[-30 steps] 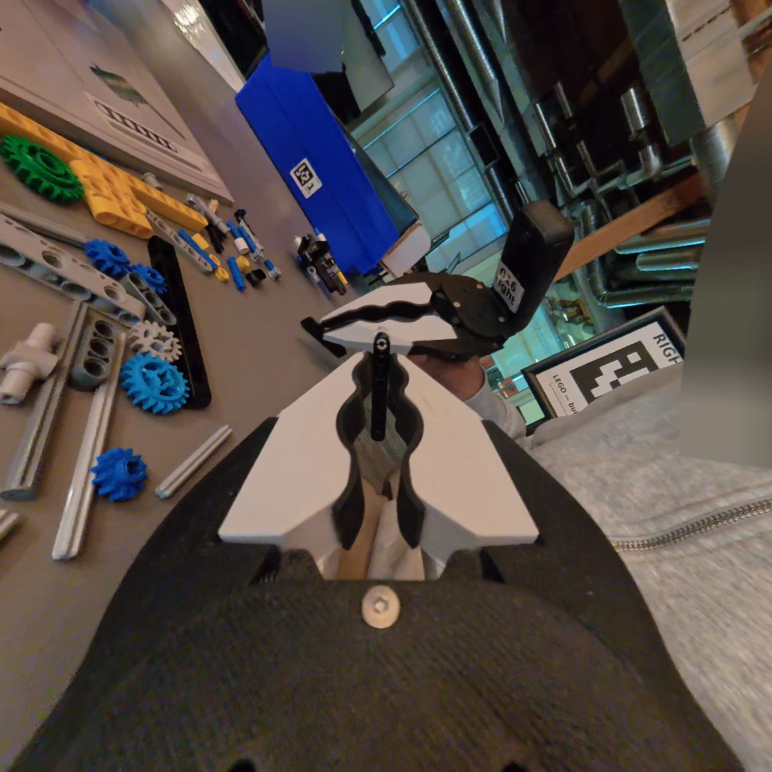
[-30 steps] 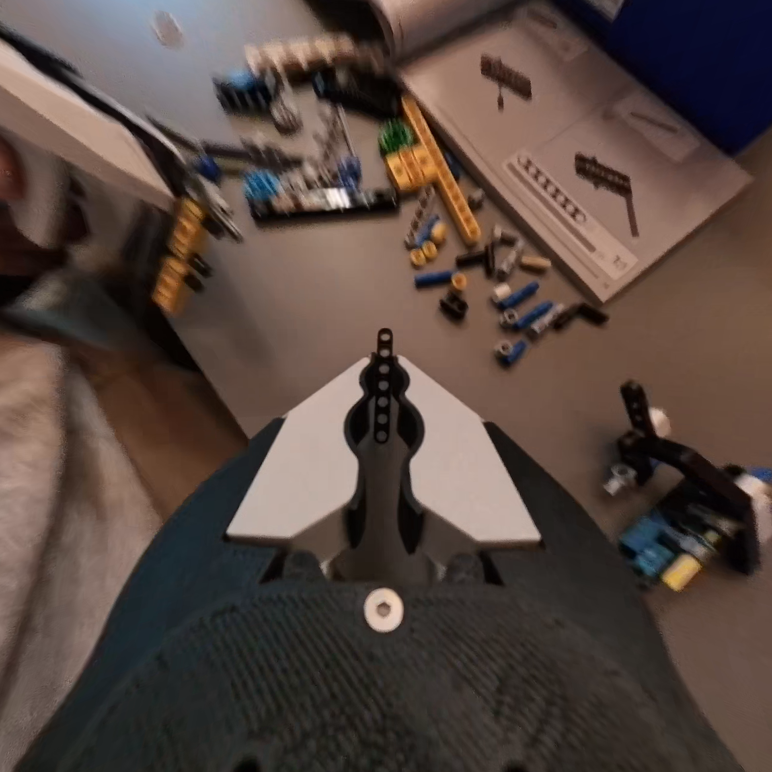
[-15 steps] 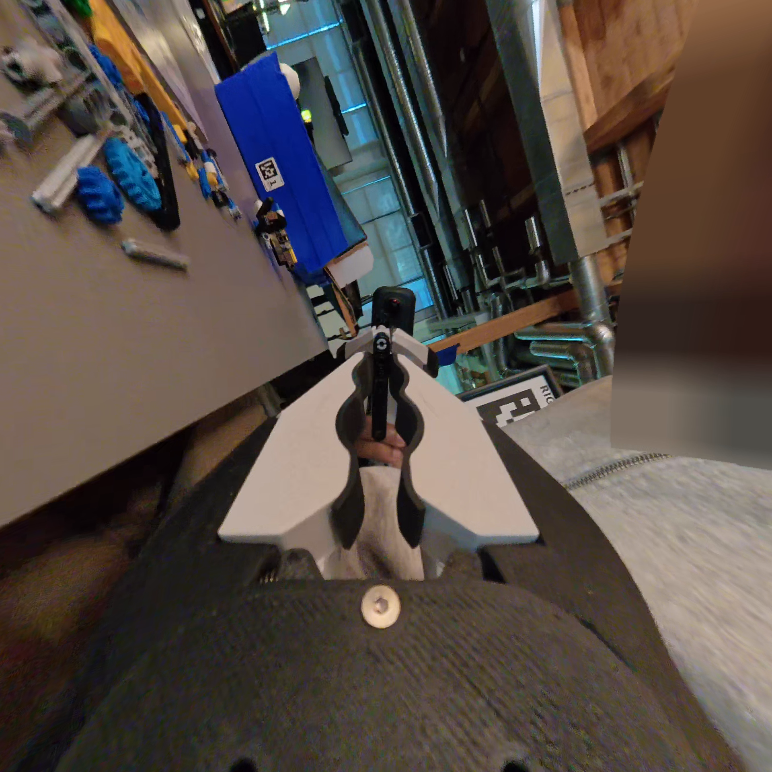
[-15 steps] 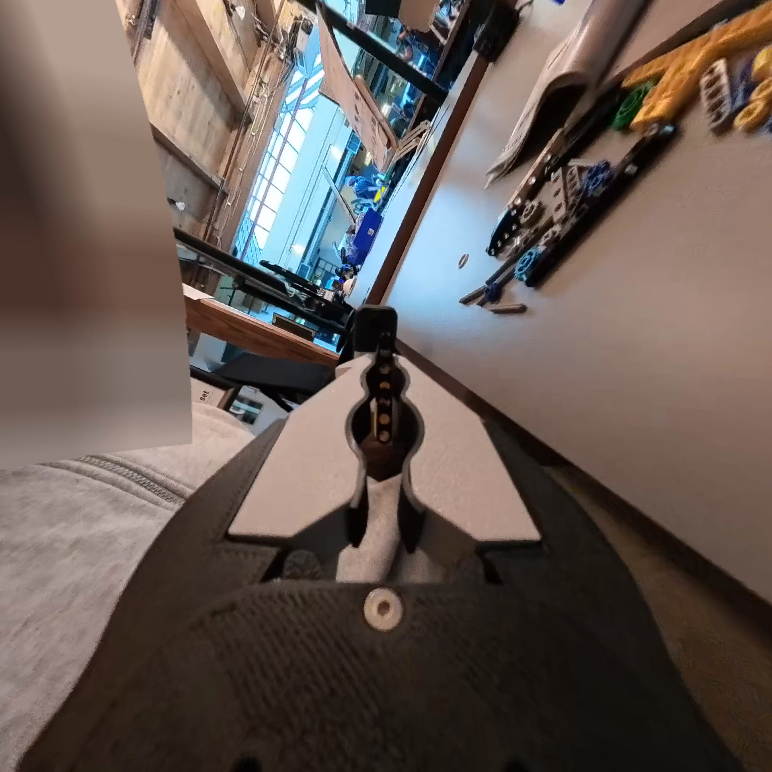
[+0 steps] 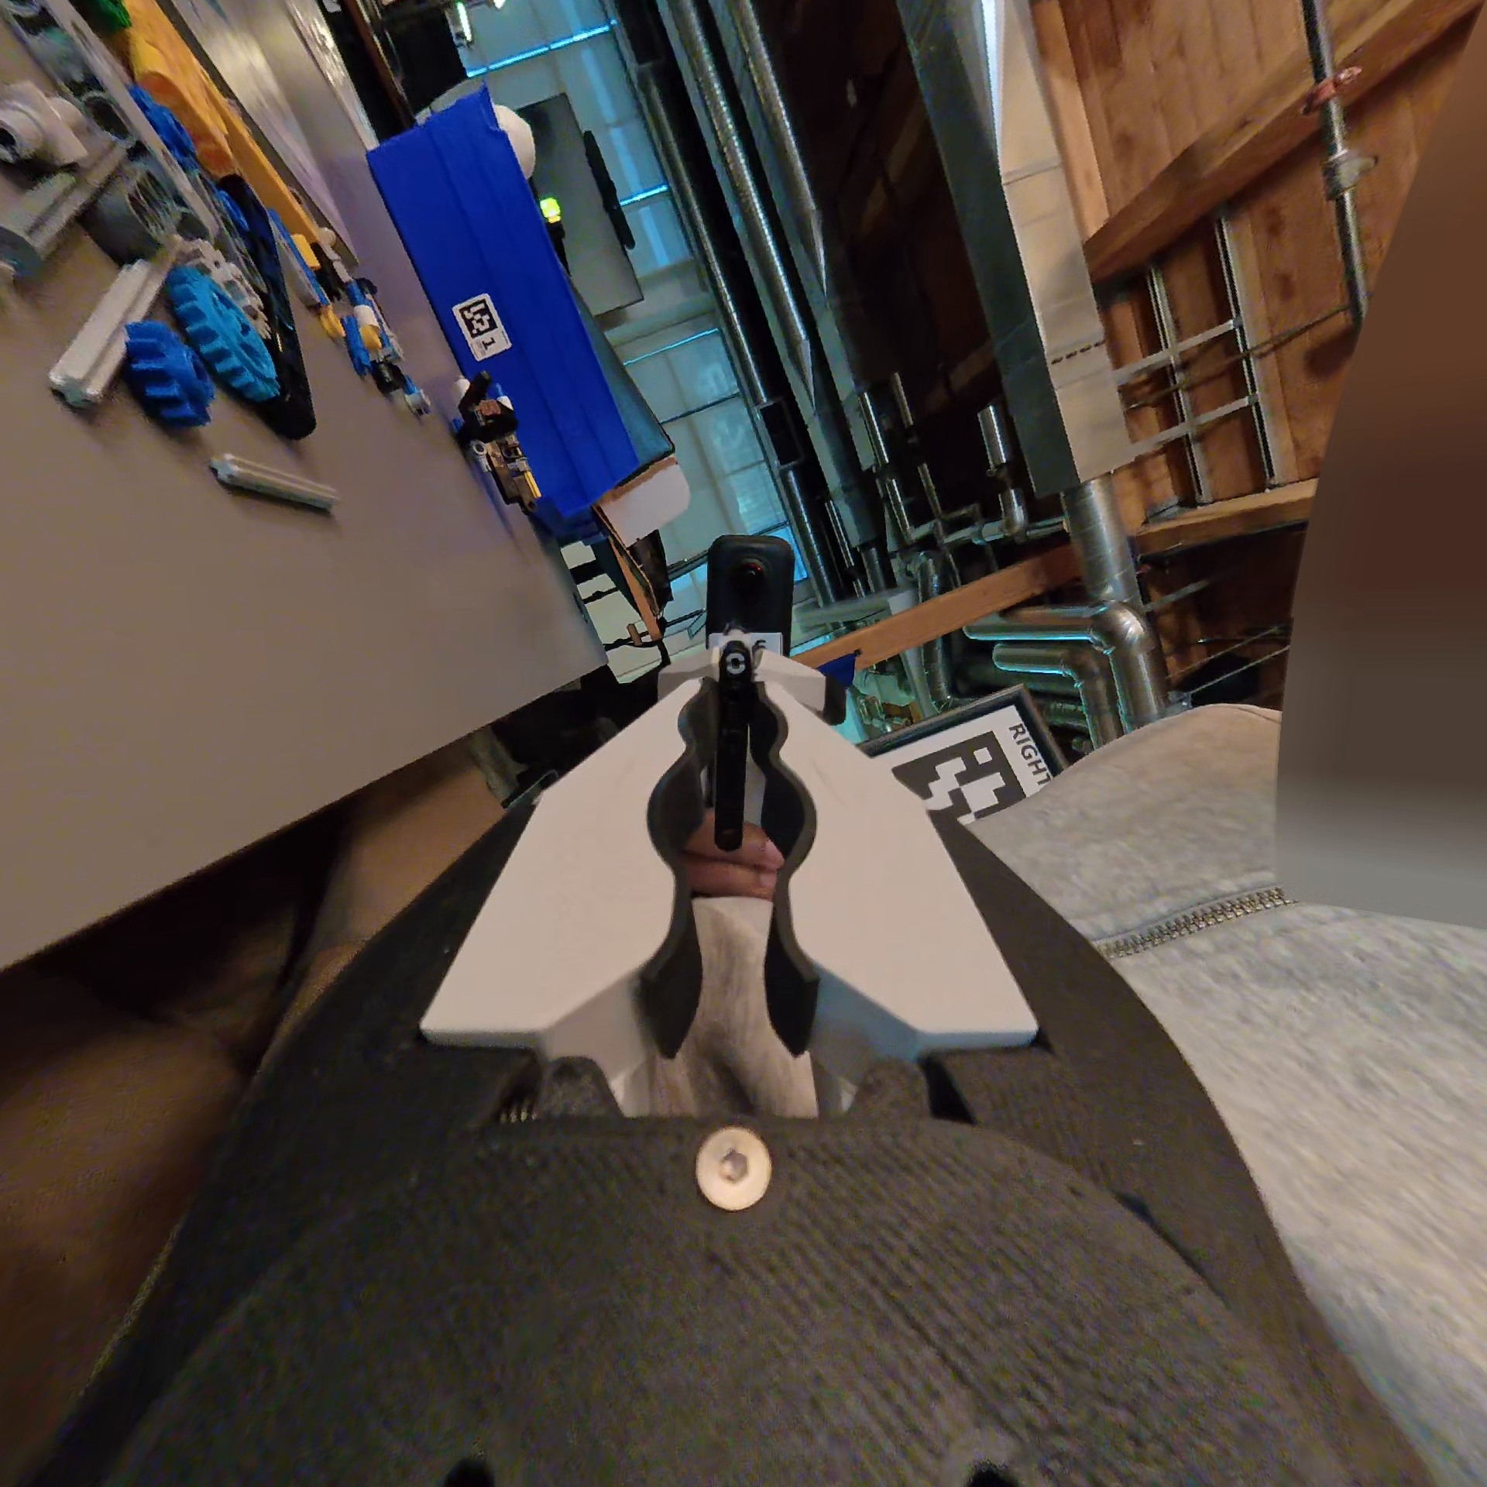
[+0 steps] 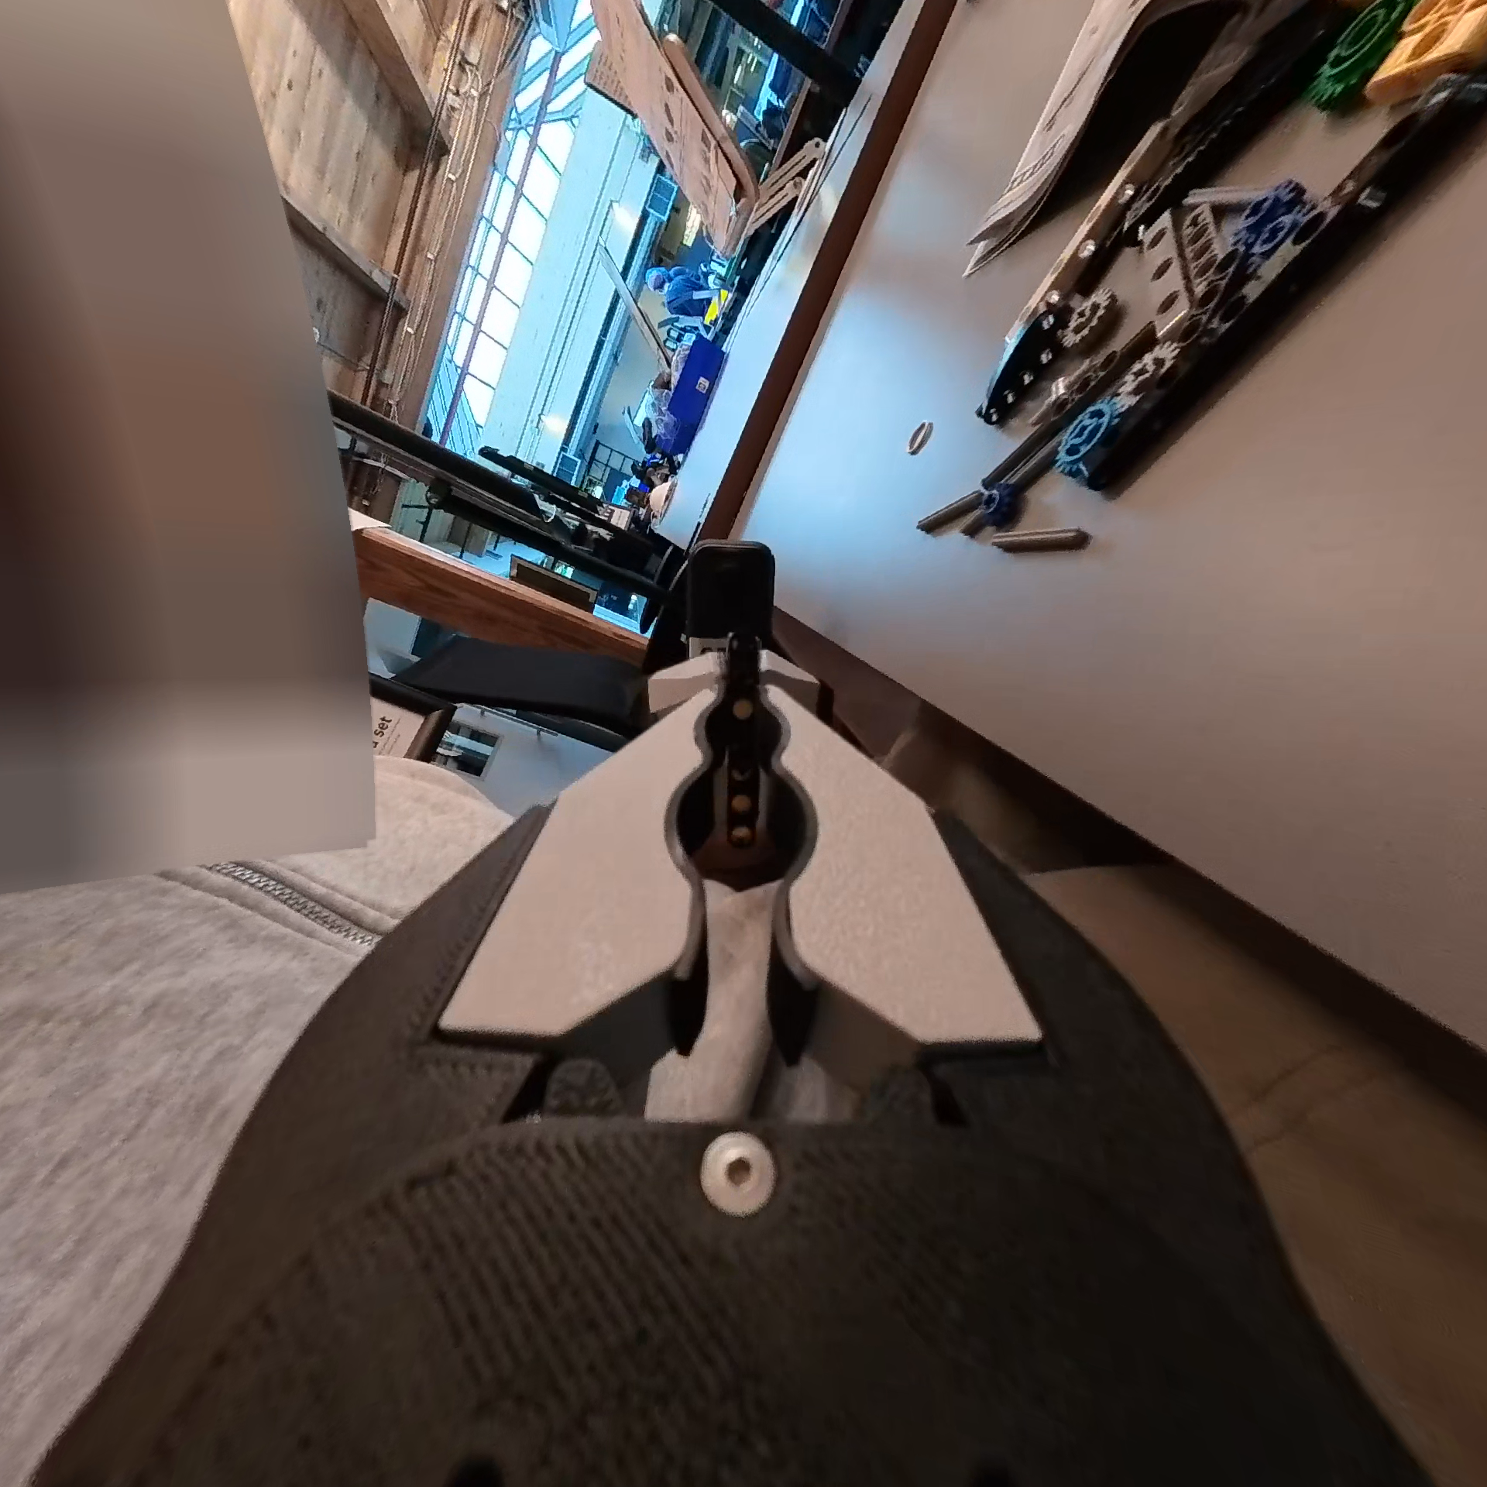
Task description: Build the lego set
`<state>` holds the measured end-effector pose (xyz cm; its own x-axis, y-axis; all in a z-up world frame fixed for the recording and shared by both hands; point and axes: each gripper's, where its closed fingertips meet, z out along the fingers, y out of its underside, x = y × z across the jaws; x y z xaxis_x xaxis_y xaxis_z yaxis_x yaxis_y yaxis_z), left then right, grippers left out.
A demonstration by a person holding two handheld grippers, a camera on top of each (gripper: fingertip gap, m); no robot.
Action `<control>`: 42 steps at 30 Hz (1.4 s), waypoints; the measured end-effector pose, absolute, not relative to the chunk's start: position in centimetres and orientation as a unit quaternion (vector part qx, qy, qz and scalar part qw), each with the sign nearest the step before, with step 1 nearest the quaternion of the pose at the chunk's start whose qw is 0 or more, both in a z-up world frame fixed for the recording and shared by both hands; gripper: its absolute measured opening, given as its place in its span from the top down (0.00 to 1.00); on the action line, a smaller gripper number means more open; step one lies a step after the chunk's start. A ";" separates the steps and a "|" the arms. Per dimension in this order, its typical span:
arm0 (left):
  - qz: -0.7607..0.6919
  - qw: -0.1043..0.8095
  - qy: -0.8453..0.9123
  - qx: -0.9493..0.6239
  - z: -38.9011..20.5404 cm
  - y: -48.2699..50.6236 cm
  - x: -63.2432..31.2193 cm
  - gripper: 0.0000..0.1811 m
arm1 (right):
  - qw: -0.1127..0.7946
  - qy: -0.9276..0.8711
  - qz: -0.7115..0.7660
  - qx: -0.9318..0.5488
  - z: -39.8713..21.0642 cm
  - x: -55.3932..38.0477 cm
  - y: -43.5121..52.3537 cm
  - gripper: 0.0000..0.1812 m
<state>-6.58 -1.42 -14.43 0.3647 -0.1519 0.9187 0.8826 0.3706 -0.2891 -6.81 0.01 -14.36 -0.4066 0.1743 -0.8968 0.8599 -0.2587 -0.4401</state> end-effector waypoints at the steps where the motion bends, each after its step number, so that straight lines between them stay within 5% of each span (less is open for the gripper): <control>1: -0.369 0.705 -0.428 -0.429 -14.5 -1.3 -6.4 0.97 | 0.273 0.546 -0.635 0.474 -14.4 -6.7 0.1 0.98; 33: -0.439 0.611 -0.329 -0.571 -15.7 2.5 -0.2 0.97 | 0.380 0.553 -0.573 0.470 -15.8 -0.2 3.5 0.98; 42: -0.435 0.611 -0.319 -0.578 -15.4 2.9 -0.1 0.97 | 0.282 0.624 -0.575 0.448 -16.0 -0.2 3.6 0.96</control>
